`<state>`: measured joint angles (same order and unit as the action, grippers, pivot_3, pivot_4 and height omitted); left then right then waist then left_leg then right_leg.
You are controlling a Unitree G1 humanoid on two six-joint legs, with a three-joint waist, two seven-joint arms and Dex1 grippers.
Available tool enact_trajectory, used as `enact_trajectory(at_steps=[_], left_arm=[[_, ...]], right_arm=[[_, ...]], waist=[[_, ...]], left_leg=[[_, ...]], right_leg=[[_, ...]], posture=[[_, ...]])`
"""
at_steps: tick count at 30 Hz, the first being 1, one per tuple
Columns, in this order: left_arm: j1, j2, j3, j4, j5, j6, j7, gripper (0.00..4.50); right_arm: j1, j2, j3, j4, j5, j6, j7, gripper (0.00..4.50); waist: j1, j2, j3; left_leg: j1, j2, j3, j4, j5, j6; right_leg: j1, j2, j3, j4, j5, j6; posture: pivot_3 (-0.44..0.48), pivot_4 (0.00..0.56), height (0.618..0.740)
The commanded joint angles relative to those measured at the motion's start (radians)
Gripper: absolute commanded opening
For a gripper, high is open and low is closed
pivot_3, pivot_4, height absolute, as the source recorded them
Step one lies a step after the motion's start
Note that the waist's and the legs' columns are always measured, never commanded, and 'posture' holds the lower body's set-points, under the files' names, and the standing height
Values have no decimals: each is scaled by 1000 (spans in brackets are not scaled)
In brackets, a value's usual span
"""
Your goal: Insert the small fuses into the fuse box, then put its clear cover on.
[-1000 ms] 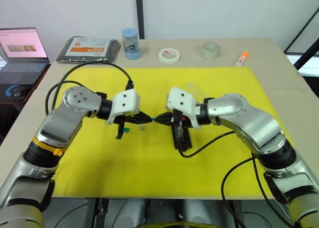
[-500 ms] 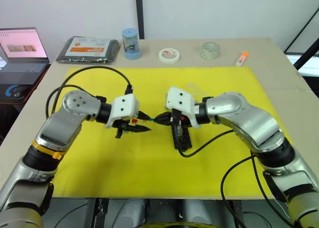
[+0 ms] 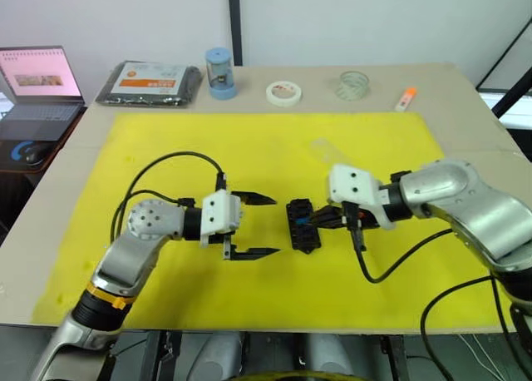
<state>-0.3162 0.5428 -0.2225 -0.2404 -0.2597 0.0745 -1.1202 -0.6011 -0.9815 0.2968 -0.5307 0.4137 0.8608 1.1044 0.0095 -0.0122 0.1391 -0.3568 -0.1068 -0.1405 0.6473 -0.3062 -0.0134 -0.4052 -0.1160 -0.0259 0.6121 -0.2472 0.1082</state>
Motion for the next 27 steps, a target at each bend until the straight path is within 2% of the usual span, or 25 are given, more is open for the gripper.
enact_trajectory(at_steps=[1,15,27], left_arm=[[-13,-12,-10,21,16,-59,4,4471],[1,-14,-34,33,-8,-79,-36,4471],[1,-53,-55,90,7,-129,-41,4471]], right_arm=[[5,-14,-19,-22,-14,-39,11,0],[74,-37,17,-29,-97,-112,34,0],[91,-25,37,-12,-151,-143,35,0]], waist=[[2,0,0],[3,0,0],[4,0,0]], left_leg=[[0,0,0,0,0,0],[-1,-1,0,0,0,0],[-1,-1,0,0,0,0]], right_leg=[[0,0,0,0,0,0],[0,0,0,-1,0,0],[0,0,-1,-1,0,0]], posture=[[0,150,740],[0,150,740],[0,150,740]])
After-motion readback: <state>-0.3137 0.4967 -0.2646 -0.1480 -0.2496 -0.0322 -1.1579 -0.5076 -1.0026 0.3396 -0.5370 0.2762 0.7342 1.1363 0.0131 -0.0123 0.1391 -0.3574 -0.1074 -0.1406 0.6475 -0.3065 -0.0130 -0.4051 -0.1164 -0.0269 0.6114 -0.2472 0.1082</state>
